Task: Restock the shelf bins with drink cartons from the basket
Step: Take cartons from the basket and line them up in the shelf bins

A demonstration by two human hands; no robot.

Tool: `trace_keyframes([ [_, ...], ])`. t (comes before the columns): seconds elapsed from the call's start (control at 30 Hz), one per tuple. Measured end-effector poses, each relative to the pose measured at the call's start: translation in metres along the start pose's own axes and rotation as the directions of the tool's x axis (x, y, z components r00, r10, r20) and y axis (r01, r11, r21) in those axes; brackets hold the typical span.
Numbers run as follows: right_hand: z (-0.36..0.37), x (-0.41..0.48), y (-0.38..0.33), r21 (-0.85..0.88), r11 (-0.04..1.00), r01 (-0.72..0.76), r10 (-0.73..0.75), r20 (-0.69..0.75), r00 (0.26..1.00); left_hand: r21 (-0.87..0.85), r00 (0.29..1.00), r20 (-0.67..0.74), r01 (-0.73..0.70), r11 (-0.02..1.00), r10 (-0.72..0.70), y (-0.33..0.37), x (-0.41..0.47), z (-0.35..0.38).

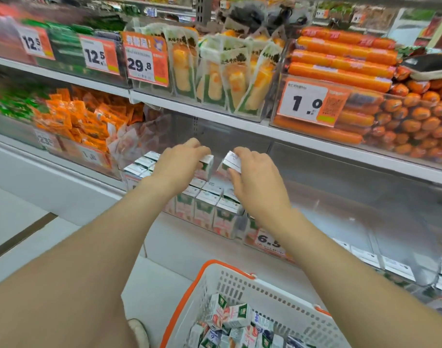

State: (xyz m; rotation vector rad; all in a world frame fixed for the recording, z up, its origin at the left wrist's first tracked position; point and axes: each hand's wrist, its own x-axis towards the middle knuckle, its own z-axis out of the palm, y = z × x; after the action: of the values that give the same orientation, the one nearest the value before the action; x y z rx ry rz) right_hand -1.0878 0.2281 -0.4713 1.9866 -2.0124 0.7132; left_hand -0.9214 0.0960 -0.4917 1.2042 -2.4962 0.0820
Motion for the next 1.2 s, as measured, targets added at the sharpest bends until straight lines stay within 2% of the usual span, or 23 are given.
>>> trace_keyframes([
  [0.1, 0.018, 0.022, 0.001, -0.138, 0.99, 0.016, -0.001, 0.113, 0.994, 0.257, 0.995, 0.104, -0.031, 0.966, 0.004, 0.001, 0.008, 0.005],
  [0.17, 0.027, 0.034, -0.001, -0.148, 0.989, 0.019, 0.01, 0.193, 0.981, 0.284, 0.977, 0.212, -0.023, 0.959, -0.04, -0.003, 0.011, 0.015],
  [0.27, 0.036, 0.05, -0.007, -0.162, 0.987, -0.005, 0.053, 0.299, 0.953, 0.178, 0.938, 0.338, 0.022, 0.984, -0.082, -0.011, 0.016, 0.025],
  [0.4, 0.044, 0.062, -0.011, -0.126, 0.988, -0.088, 0.133, 0.413, 0.901, 0.028, 0.926, 0.374, 0.047, 0.999, -0.054, -0.017, 0.013, 0.024],
  [0.5, 0.042, 0.063, -0.01, -0.115, 0.993, -0.038, 0.095, 0.556, 0.826, -0.064, 0.924, 0.381, 0.076, 0.995, -0.046, -0.015, 0.002, 0.013],
  [0.57, 0.036, 0.06, -0.01, -0.138, 0.99, 0.021, 0.067, 0.603, 0.795, -0.092, 0.925, 0.376, 0.09, 0.992, -0.049, -0.008, -0.008, 0.003],
  [0.67, 0.022, 0.046, -0.014, -0.166, 0.981, 0.101, -0.001, 0.513, 0.858, -0.153, 0.936, 0.35, 0.098, 0.983, -0.039, 0.008, -0.028, -0.017],
  [0.77, 0.005, 0.009, -0.018, -0.125, 0.977, 0.171, -0.129, 0.288, 0.949, -0.232, 0.97, 0.241, 0.076, 0.97, -0.018, 0.032, -0.052, -0.039],
  [0.83, -0.007, -0.03, -0.018, -0.058, 0.982, 0.182, -0.172, 0.14, 0.975, -0.331, 0.959, 0.284, 0.115, 0.937, -0.017, 0.051, -0.073, -0.055],
  [0.9, -0.014, -0.072, -0.013, 0.021, 0.982, 0.186, -0.187, 0.123, 0.975, -0.333, 0.882, 0.467, 0.1, 0.937, 0.072, 0.069, -0.094, -0.062],
  [0.97, -0.008, -0.11, -0.002, 0.046, 0.979, 0.197, -0.202, 0.257, 0.945, -0.231, 0.751, 0.641, -0.005, 0.973, 0.156, 0.088, -0.11, -0.05],
  [1.07, 0.017, -0.153, 0.022, -0.044, 0.975, 0.218, -0.155, 0.569, 0.807, -0.113, 0.576, 0.803, -0.102, 0.988, 0.152, 0.118, -0.127, -0.008],
  [1.2, 0.054, -0.197, 0.054, -0.142, 0.968, 0.209, -0.022, 0.777, 0.629, -0.08, 0.495, 0.858, -0.126, 0.989, 0.133, 0.142, -0.144, 0.064],
])
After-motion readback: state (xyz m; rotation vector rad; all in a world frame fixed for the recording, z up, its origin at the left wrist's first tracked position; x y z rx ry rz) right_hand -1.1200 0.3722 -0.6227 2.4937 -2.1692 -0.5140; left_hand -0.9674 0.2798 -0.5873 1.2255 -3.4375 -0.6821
